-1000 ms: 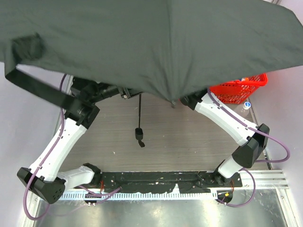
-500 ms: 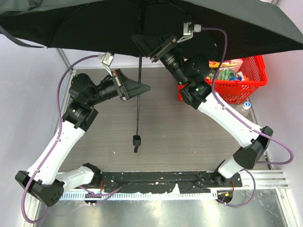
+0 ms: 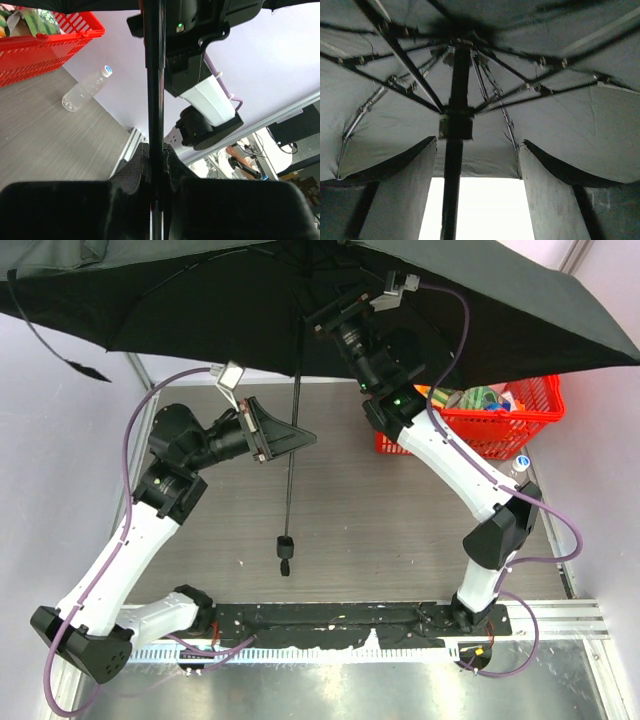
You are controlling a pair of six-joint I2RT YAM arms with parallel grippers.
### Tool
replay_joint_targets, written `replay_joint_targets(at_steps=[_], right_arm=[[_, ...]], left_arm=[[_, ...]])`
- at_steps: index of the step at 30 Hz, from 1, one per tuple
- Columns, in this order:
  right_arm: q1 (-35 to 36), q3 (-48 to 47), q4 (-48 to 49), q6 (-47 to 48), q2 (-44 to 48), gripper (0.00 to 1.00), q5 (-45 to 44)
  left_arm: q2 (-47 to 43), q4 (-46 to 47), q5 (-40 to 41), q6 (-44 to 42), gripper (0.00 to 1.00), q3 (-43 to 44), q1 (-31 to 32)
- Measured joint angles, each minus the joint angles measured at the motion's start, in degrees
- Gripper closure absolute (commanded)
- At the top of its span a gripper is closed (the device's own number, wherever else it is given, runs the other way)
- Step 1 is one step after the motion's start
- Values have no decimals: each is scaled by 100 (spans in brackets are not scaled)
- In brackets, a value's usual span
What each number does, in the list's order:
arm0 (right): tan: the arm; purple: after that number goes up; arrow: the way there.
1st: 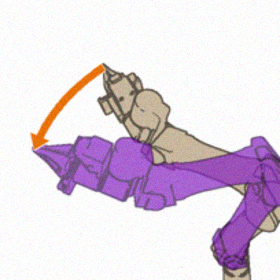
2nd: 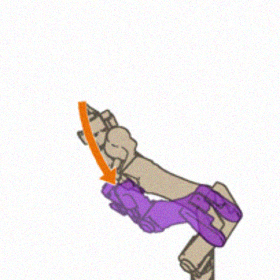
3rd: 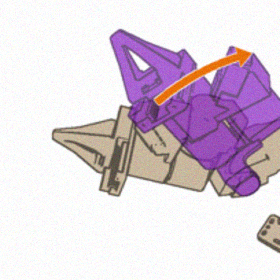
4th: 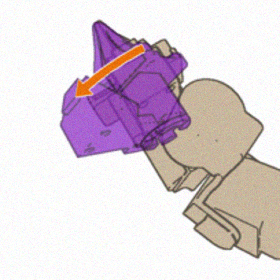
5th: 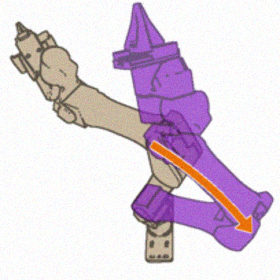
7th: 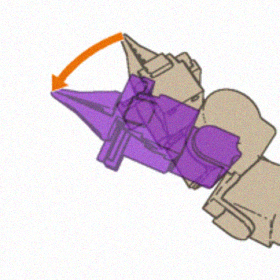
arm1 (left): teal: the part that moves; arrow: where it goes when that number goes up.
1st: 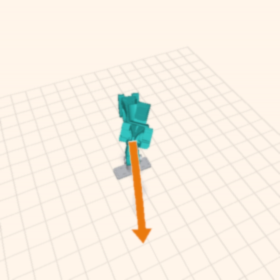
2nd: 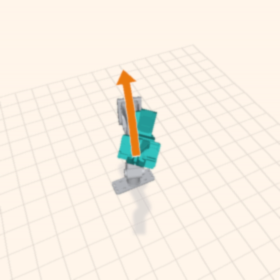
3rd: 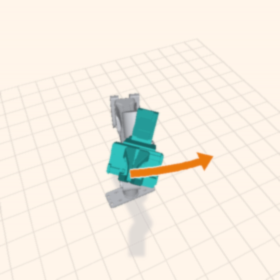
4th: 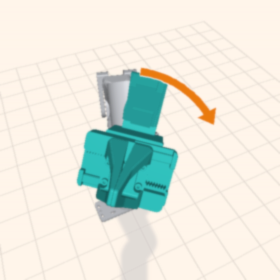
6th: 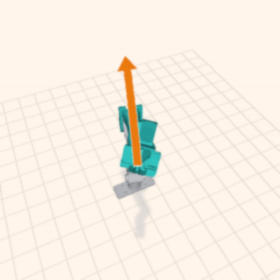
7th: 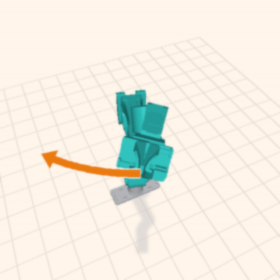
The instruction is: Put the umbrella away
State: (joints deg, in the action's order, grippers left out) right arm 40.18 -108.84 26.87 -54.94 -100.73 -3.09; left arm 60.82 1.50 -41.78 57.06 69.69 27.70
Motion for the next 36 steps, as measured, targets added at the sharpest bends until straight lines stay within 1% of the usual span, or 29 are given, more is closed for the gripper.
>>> replay_joint_targets(at_steps=[2, 6, 8, 11, 12, 13, 15, 16, 17, 18, 19, 21, 26, 28, 30, 32, 36], right_arm=[[-68, -81, 22, -101, -87, 34, -31], [-136, -155, 81, -234, -142, 34, -98], [-160, -184, 144, -262, -142, 39, -151], [-179, -247, 170, -293, -142, 42, -201], [-181, -289, 138, -297, -149, 46, -214], [-188, -350, 94, -308, -168, 54, -219], [-186, -476, 52, -337, -225, 63, -184], [-184, -573, 20, -378, -280, 65, -125], [-181, -686, -17, -411, -341, 72, -57], [-179, -798, -50, -444, -415, 76, 7], [-179, -901, -87, -468, -483, 89, 61], [-181, -1005, -101, -503, -584, 99, 131], [-151, -1137, -396, -632, -684, 99, 420], [-160, -1373, -691, -671, -745, 99, 603], [-151, -1401, -767, -739, -752, 99, 710], [-68, -1174, -664, -798, -660, 99, 754], [256, 0, -330, -793, -151, 99, 553]], left_arm=[[-33, -7, -9, 15, 100, -94, 0], [-52, -11, -9, 42, 100, -173, 0], [-59, -11, -4, 63, 100, -175, 0], [-72, -7, 13, 59, 100, -175, 0], [-76, -4, 20, 59, 100, -175, 0], [-85, -2, 28, 55, 100, -175, 0], [-107, 13, 87, 46, 100, -175, -2], [-114, 35, 129, 44, 100, -175, -7], [-120, 61, 181, 39, 100, -175, -13], [-122, 87, 221, 37, 100, -175, -20], [-122, 105, 247, 31, 100, -175, -26], [-133, 101, 302, 24, 100, -175, -35], [-177, -57, 605, -81, 100, -155, -72], [-225, -264, 752, -243, 100, -127, -59], [-291, -573, 946, -428, 100, -17, -37], [-402, -866, 1196, -525, 100, 39, 4], [-671, -1681, 1620, -660, 100, 127, 107]])
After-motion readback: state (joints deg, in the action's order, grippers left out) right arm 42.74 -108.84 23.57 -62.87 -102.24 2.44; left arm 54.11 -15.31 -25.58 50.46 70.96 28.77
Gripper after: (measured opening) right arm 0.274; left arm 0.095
